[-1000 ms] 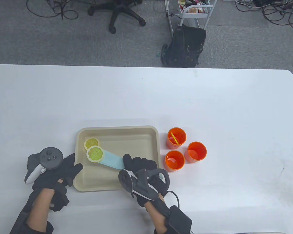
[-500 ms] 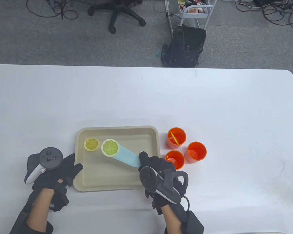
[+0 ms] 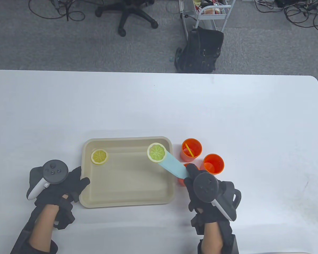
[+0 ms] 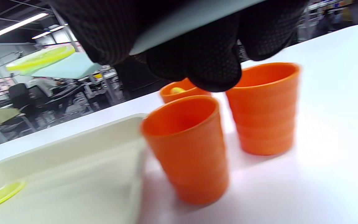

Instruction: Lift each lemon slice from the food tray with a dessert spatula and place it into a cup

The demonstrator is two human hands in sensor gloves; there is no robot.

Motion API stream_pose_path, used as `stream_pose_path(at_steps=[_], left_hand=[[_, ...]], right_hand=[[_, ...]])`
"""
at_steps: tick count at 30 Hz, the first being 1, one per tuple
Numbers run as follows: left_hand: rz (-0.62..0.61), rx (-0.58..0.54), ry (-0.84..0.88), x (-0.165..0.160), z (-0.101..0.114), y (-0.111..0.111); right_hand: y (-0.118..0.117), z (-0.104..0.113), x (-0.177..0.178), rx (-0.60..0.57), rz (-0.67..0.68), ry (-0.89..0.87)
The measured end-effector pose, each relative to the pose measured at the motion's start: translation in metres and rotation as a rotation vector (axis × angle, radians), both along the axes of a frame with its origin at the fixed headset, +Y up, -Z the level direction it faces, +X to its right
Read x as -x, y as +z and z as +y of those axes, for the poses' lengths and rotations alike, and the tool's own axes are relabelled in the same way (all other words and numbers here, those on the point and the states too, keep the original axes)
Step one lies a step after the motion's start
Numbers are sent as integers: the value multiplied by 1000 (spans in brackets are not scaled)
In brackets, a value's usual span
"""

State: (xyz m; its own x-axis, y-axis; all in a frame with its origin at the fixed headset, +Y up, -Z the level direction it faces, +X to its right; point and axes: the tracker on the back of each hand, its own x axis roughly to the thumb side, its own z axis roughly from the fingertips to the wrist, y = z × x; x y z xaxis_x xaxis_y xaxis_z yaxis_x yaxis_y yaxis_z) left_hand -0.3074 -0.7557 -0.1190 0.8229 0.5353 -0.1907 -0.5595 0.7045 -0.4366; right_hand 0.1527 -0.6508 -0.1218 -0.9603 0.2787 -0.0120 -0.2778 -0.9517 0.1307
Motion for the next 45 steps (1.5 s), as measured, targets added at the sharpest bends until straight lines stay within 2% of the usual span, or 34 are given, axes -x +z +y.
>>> stream_pose_path(at_steps=[5,20,28,45], left_hand=[[1,-2,-2,0,0,0],[2,-3,-6,0,0,1],[2,-3,-7,0,0,1],[3,-1,-8,0,0,1]], right_hand=[[1,-6,-32,108,-98,-31],[9,-20,-92,219,-270,-168],[12,-24,-103,246,-366,-131],[13,-21,-102,188,-408,-119]])
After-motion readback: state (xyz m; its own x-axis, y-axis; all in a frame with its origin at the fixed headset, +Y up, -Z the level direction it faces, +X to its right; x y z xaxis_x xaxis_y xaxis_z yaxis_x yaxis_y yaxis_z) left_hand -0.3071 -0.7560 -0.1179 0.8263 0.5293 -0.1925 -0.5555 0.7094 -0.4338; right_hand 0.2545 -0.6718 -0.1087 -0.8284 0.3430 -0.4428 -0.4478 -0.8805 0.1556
